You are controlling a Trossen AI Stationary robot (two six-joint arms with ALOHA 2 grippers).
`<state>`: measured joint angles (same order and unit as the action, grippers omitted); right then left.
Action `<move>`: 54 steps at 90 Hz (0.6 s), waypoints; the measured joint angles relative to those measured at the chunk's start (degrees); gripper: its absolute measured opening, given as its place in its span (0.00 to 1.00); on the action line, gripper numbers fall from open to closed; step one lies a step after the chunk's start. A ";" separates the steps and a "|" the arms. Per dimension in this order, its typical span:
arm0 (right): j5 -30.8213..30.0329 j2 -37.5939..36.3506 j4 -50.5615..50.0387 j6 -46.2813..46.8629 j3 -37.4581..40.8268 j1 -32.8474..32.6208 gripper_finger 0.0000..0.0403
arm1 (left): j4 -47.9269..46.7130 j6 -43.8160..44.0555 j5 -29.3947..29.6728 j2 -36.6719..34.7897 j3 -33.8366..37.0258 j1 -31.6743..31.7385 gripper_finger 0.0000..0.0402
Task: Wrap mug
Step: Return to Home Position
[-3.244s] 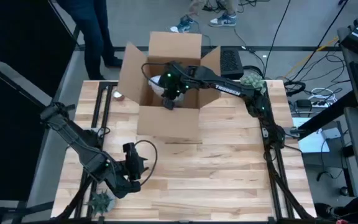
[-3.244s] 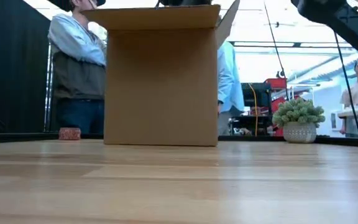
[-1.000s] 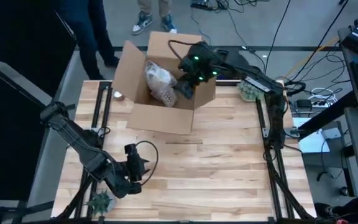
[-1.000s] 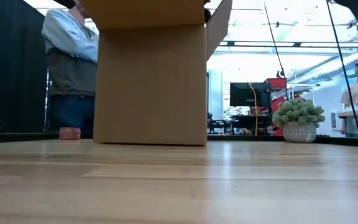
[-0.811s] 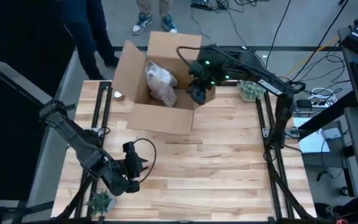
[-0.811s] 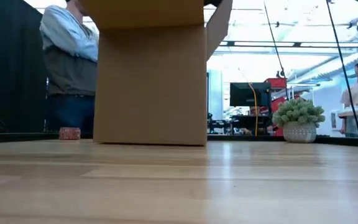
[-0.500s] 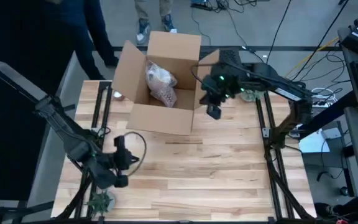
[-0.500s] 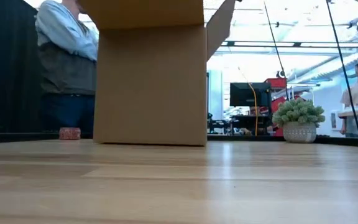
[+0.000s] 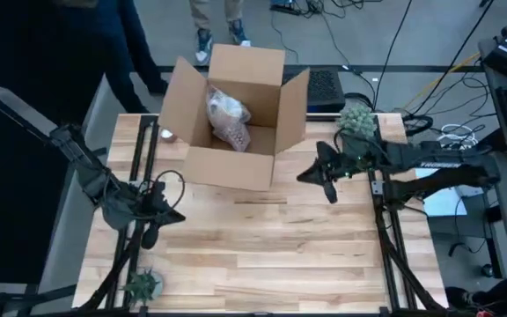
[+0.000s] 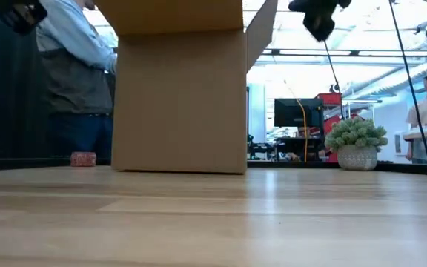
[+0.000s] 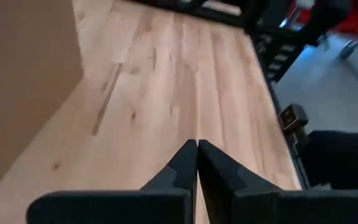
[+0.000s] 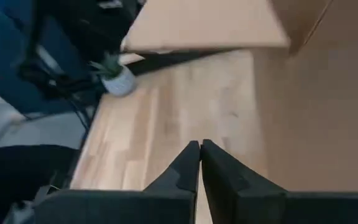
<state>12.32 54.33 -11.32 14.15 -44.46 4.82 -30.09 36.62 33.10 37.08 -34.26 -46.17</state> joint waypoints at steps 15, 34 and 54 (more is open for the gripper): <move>1.72 -2.89 11.90 -0.01 12.13 0.11 0.00 | 2.37 -2.33 0.01 -4.47 4.93 0.01 0.00; 2.64 -5.24 22.99 0.21 23.07 0.11 0.00 | 5.63 -8.27 3.15 -10.37 9.68 0.57 0.00; 2.84 -6.50 19.62 5.61 24.91 0.33 0.00 | 5.33 -6.08 13.33 -12.02 10.17 1.57 0.00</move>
<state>15.15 47.83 8.30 19.76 -19.55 5.15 -24.76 30.54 46.43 25.06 -24.10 -44.60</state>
